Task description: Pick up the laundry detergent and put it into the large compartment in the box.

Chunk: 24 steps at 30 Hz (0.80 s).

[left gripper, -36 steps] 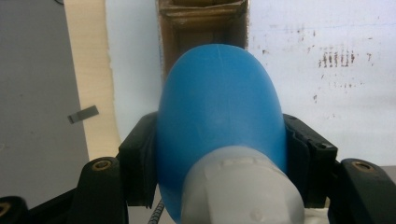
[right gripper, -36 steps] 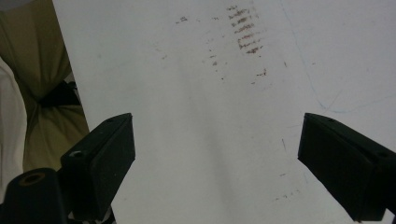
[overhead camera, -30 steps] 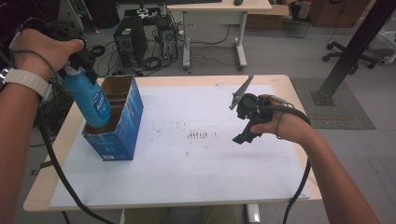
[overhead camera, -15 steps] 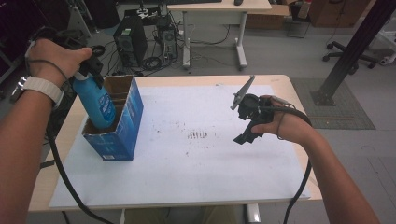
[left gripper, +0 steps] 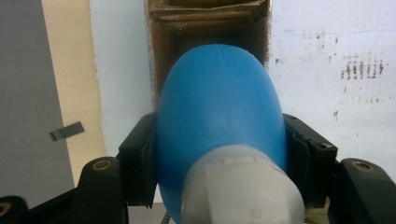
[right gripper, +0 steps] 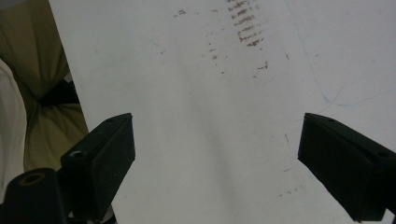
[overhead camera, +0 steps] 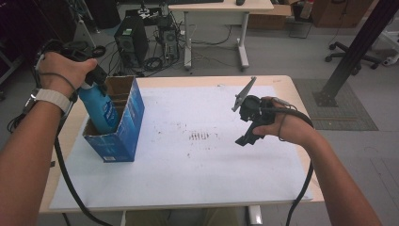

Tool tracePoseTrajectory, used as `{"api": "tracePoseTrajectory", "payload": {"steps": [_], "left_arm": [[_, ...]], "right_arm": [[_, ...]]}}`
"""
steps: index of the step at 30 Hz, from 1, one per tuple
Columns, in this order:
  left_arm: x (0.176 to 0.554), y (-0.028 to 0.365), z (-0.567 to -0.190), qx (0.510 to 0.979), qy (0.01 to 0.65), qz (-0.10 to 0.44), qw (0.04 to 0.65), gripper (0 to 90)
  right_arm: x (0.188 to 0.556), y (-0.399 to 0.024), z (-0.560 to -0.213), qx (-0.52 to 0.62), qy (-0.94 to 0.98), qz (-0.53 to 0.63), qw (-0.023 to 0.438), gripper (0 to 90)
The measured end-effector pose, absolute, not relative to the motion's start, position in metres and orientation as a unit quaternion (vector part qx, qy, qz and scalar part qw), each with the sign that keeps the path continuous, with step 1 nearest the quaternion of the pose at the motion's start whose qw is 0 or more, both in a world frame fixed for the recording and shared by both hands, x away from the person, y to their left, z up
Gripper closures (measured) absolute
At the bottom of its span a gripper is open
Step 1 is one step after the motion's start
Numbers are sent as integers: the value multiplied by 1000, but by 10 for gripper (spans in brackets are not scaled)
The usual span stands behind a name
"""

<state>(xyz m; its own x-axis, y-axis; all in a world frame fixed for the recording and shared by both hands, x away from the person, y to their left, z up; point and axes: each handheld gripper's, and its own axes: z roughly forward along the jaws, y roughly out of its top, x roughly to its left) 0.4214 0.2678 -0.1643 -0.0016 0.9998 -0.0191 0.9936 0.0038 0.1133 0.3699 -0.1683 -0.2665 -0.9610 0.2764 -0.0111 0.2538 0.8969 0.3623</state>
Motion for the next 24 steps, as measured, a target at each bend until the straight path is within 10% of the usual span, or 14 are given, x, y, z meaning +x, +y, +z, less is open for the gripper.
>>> {"api": "tracePoseTrajectory", "payload": {"steps": [24], "left_arm": [[430, 265, -208, 715, 698, 33, 35, 377]], "right_arm": [[370, -171, -270, 140, 973, 181, 29, 110]]}}
